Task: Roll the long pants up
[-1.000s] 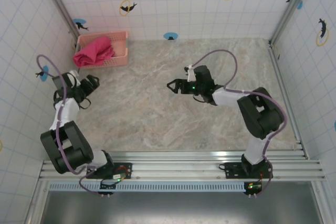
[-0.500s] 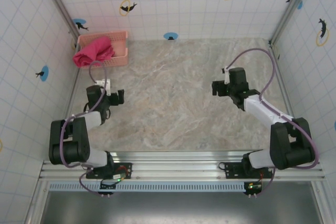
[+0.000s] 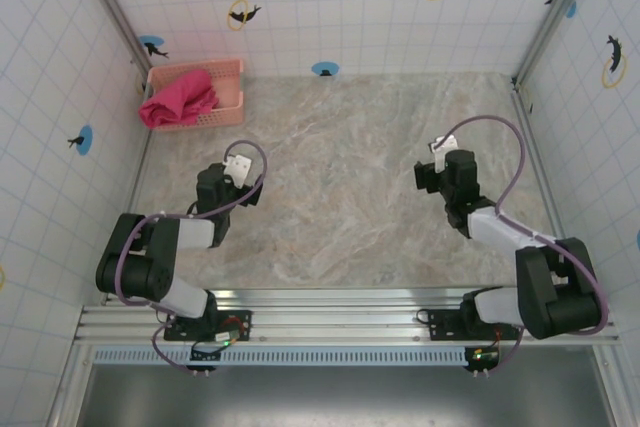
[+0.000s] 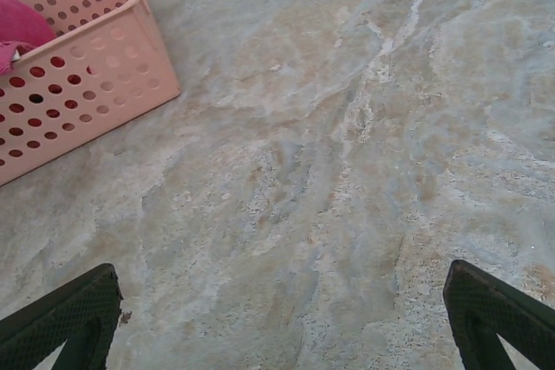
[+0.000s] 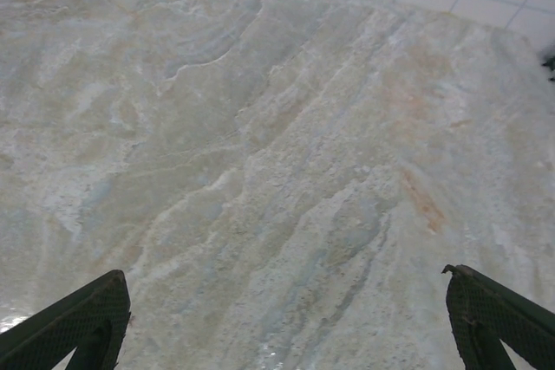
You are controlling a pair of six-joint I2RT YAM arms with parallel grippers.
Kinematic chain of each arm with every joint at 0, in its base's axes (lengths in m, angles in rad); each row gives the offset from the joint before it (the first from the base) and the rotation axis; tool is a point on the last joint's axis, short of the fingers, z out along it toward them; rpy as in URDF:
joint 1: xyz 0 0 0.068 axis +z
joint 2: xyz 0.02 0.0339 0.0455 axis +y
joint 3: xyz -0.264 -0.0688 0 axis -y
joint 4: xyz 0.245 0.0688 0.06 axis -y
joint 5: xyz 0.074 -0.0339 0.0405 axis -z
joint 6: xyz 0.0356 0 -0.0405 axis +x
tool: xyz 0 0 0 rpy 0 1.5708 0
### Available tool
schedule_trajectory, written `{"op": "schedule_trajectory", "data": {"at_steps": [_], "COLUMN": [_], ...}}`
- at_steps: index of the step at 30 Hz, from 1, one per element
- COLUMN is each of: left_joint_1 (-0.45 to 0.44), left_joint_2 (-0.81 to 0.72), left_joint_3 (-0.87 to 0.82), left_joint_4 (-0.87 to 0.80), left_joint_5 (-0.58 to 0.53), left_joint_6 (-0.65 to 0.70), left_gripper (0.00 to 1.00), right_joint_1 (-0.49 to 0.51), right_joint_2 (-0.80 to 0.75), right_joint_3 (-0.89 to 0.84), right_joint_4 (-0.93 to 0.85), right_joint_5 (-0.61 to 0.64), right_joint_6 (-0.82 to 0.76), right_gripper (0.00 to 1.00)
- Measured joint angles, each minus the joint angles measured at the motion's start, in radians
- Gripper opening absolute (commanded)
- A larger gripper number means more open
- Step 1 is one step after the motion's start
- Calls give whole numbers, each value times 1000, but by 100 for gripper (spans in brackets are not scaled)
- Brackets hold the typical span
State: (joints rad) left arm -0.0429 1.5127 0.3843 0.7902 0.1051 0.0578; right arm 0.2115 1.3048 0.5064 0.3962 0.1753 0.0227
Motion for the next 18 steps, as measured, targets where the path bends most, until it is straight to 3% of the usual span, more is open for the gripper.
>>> {"op": "schedule_trajectory", "data": {"at_steps": [8, 11, 18], "left_joint_1": [0, 0, 0], "left_joint_2": [0, 0, 0], "left_joint_3": [0, 0, 2], "left_joint_4": [5, 5, 5], "left_joint_5": [-18, -19, -22], "left_joint_6": [0, 0, 0], "left_gripper": [98, 98, 98], "right_joint_1": [-50, -61, -101], "right_joint_2": [52, 166, 221], "right_joint_3": [-106, -149, -145], "right_joint_4": [197, 397, 414], "right_joint_5": [-50, -92, -138], "right_joint_6": [-55, -63, -47], "right_gripper": [98, 98, 98]}}
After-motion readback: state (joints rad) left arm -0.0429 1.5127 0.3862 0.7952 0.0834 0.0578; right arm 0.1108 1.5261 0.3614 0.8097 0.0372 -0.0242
